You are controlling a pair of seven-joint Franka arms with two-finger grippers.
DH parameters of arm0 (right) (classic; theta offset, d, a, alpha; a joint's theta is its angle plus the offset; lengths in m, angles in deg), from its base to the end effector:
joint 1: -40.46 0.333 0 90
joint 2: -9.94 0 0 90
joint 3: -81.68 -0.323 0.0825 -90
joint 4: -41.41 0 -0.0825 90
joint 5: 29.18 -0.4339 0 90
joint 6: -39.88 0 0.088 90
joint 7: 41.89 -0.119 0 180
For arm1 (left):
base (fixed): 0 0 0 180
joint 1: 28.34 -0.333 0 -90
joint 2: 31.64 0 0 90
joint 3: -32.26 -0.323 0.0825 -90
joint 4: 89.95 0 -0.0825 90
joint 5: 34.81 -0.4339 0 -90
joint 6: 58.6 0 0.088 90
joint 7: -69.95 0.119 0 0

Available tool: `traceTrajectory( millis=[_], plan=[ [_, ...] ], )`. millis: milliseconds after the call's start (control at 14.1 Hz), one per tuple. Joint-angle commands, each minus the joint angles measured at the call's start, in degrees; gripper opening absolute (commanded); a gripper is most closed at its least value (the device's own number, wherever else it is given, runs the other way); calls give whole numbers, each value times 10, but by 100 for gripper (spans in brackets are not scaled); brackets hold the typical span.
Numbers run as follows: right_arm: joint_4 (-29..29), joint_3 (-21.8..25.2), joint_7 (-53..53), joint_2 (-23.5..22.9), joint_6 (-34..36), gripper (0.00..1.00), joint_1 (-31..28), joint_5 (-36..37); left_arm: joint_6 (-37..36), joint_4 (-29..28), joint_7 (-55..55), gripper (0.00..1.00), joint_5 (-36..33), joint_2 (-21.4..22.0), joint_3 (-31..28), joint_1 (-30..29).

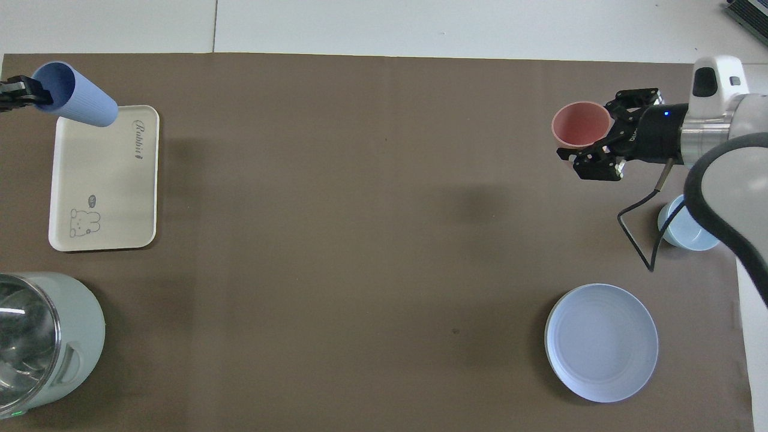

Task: Place cup on tray
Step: 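Pull the blue cup toward the tray with the left gripper while the right gripper withdraws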

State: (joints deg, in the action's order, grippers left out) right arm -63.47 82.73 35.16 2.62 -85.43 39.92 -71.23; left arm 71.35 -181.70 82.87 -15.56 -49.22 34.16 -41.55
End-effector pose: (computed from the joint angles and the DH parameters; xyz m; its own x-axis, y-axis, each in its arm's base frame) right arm 0.6737 0.0127 0.4703 0.4697 0.6256 0.6228 0.8223 -0.5667 -0.0509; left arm 0.7253 0.1360 0.4719 0.9069 0.1819 0.3800 0.0924 -0.9659 0.2417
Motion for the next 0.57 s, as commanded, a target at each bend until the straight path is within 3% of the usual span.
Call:
traceTrajectory(
  millis=[0, 496],
  plan=[
    [-4, -7, 96, -36, -16, 0, -32, -92, 59, -69, 11, 0, -15, 24, 5, -1],
    [-6, -7, 321, -118, -42, 0, -61, -266, 128, -112, 104, 0, -15, -24, 5, -45]
  ],
)
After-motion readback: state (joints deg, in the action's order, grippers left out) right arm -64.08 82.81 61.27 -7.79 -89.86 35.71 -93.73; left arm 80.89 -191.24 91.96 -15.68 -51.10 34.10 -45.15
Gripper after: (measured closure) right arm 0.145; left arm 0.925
